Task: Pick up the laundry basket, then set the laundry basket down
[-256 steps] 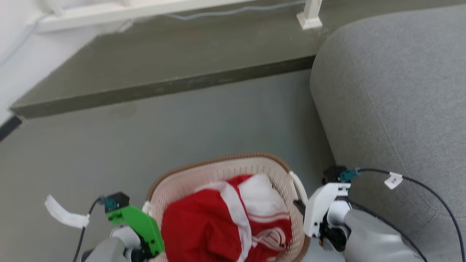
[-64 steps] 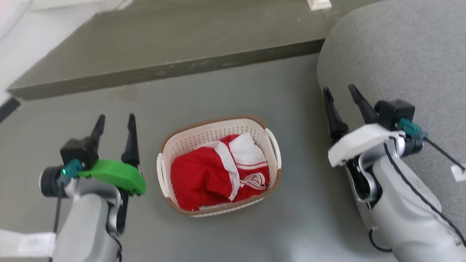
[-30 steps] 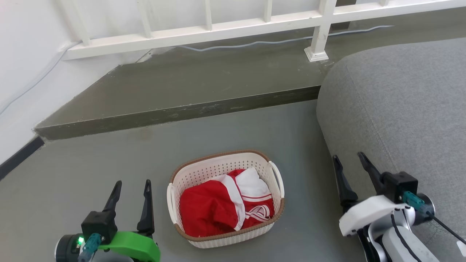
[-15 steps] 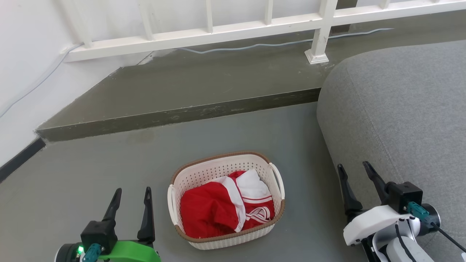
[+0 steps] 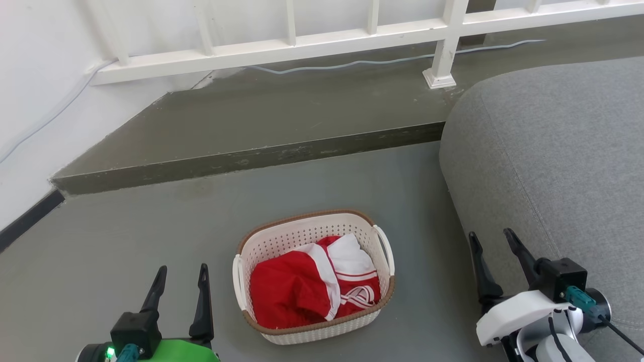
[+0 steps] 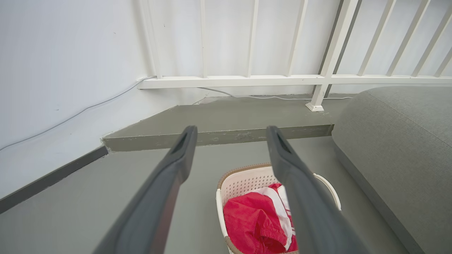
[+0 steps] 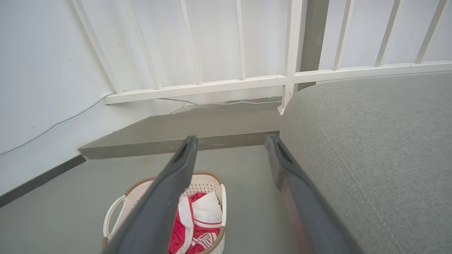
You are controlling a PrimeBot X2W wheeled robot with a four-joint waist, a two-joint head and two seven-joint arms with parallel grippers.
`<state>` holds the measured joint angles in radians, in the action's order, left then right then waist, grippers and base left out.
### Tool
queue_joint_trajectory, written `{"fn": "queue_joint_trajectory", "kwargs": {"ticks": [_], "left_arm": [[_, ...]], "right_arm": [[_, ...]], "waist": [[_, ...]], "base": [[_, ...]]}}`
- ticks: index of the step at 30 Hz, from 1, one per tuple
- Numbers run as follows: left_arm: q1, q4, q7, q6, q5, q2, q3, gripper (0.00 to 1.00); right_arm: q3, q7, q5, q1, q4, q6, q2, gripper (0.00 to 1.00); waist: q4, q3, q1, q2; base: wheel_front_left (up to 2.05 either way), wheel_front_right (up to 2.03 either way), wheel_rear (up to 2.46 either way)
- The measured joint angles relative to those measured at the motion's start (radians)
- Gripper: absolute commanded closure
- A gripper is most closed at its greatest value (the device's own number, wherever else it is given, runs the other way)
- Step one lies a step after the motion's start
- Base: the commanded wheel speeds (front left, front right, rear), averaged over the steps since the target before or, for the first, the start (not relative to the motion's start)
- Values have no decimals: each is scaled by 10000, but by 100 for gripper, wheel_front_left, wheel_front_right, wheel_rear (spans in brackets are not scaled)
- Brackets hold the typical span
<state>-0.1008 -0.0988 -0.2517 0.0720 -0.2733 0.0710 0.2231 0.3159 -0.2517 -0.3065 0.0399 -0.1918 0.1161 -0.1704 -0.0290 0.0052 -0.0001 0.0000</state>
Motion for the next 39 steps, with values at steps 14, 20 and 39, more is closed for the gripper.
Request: {"fn": "queue_joint_trajectory", "kwargs": {"ticks": [14,20,39], "left_arm": [[-229,-257,44,-29,-236,-75,71,100],[-273,-199,44,-121,-855,-81,77,100],[-259,-176,581,-374,-3430,-128,-322,100]], "right_arm": [[-4,19,-155,428,-244,-63,203,100],[-73,31,-784,462,-151,-190,249,100],[-761,581,-3285,435,-69,-472,441,100]], "waist": [[23,-9,0,0],[40,-6,0,0],[82,3,0,0]], "base": [[0,0,0],[0,0,0],[0,0,0]]}}
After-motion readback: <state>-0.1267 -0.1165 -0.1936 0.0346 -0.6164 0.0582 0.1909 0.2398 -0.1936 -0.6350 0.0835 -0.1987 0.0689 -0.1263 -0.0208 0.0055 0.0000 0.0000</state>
